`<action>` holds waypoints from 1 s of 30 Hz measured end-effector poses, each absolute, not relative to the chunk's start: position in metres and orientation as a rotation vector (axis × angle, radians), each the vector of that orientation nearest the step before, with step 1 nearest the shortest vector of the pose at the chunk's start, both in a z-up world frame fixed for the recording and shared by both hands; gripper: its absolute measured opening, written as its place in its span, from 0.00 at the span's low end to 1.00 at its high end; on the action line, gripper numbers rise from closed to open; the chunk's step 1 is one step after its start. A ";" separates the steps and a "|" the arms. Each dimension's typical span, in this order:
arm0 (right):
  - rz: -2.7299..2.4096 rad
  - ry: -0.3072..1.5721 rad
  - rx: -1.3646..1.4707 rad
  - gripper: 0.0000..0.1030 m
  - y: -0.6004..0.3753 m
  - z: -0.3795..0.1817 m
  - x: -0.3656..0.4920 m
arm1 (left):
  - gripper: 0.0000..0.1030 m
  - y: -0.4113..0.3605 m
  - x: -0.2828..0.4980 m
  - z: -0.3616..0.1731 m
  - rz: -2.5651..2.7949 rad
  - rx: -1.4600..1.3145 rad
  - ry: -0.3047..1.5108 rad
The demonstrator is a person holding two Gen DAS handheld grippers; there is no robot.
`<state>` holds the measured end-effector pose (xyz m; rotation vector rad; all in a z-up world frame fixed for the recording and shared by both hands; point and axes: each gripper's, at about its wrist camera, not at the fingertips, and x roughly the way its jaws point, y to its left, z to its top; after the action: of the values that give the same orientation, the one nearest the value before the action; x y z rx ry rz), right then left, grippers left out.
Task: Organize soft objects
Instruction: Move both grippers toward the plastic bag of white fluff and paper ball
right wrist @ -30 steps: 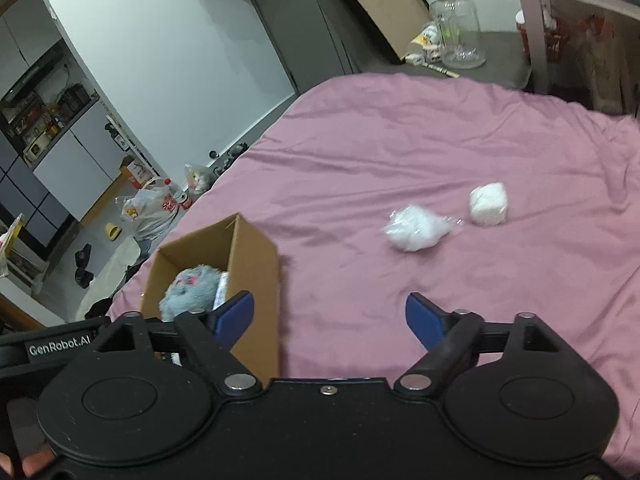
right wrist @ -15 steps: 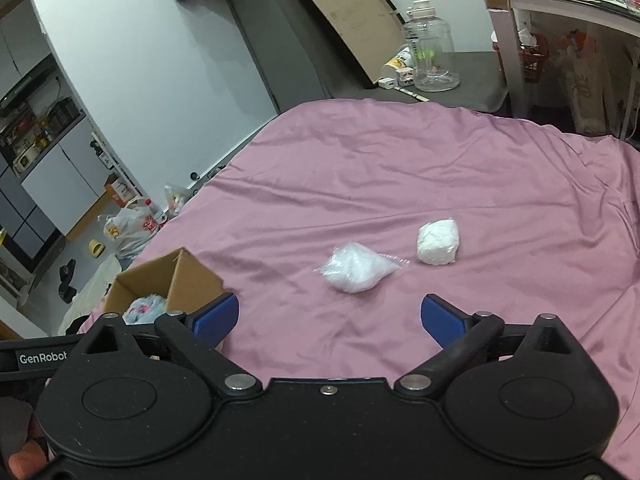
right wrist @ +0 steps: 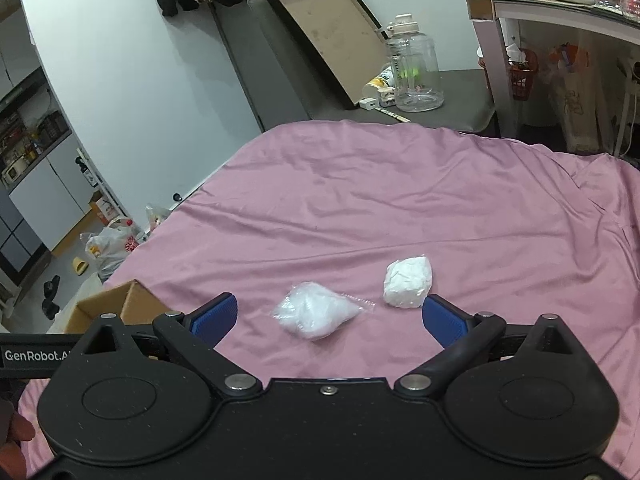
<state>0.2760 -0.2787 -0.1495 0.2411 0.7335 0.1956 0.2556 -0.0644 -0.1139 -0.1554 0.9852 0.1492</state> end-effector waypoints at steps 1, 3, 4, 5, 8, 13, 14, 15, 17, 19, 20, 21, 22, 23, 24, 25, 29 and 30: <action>0.192 0.736 0.239 0.97 -0.280 -0.151 0.279 | 0.79 -0.067 0.258 -0.116 0.149 -0.156 0.987; 0.179 0.753 0.251 0.97 -0.284 -0.157 0.287 | 0.79 -0.070 0.265 -0.121 0.146 -0.166 0.995; 0.180 0.765 0.273 0.97 -0.288 -0.159 0.291 | 0.79 -0.072 0.268 -0.124 0.145 -0.170 1.000; 0.176 0.779 0.296 0.97 -0.292 -0.162 0.296 | 0.79 -0.072 0.271 -0.126 0.145 -0.173 1.005; 0.144 0.809 0.314 0.97 -0.302 -0.171 0.310 | 0.79 -0.077 0.280 -0.134 0.143 -0.182 1.015; 0.116 0.837 0.379 0.97 -0.316 -0.188 0.323 | 0.79 -0.088 0.298 -0.146 0.135 -0.184 1.027; 0.111 0.846 0.396 0.96 -0.317 -0.193 0.324 | 0.79 -0.089 0.302 -0.148 0.133 -0.185 1.029; 0.103 0.859 0.398 0.96 -0.318 -0.198 0.326 | 0.79 -0.091 0.305 -0.151 0.132 -0.188 1.031; 0.086 0.880 0.373 0.92 -0.315 -0.205 0.331 | 0.79 -0.094 0.312 -0.155 0.134 -0.197 1.037; 0.076 0.885 0.370 0.87 -0.316 -0.209 0.334 | 0.79 -0.098 0.319 -0.161 0.132 -0.216 1.041; 0.074 0.888 0.381 0.85 -0.317 -0.211 0.335 | 0.79 -0.100 0.321 -0.162 0.130 -0.221 1.043; 0.071 0.891 0.391 0.83 -0.318 -0.212 0.336 | 0.79 -0.102 0.324 -0.165 0.128 -0.225 1.046; 0.066 0.893 0.406 0.82 -0.320 -0.214 0.338 | 0.79 -0.104 0.328 -0.167 0.127 -0.229 1.050; 0.062 0.896 0.415 0.82 -0.321 -0.216 0.339 | 0.79 -0.105 0.330 -0.168 0.123 -0.235 1.051; 0.057 0.900 0.422 0.81 -0.323 -0.217 0.341 | 0.79 -0.107 0.334 -0.170 0.117 -0.243 1.053; 0.050 0.906 0.428 0.78 -0.324 -0.220 0.342 | 0.79 -0.109 0.336 -0.172 0.111 -0.249 1.054; 0.024 0.930 0.448 0.74 -0.329 -0.228 0.345 | 0.79 -0.117 0.347 -0.180 0.093 -0.256 1.065; 0.019 0.931 0.453 0.74 -0.330 -0.229 0.345 | 0.79 -0.119 0.350 -0.182 0.091 -0.257 1.070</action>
<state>0.3449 -0.3304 -0.2294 0.4526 0.9312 0.0193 0.3504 -0.1188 -0.1823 -0.2566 1.0699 0.0909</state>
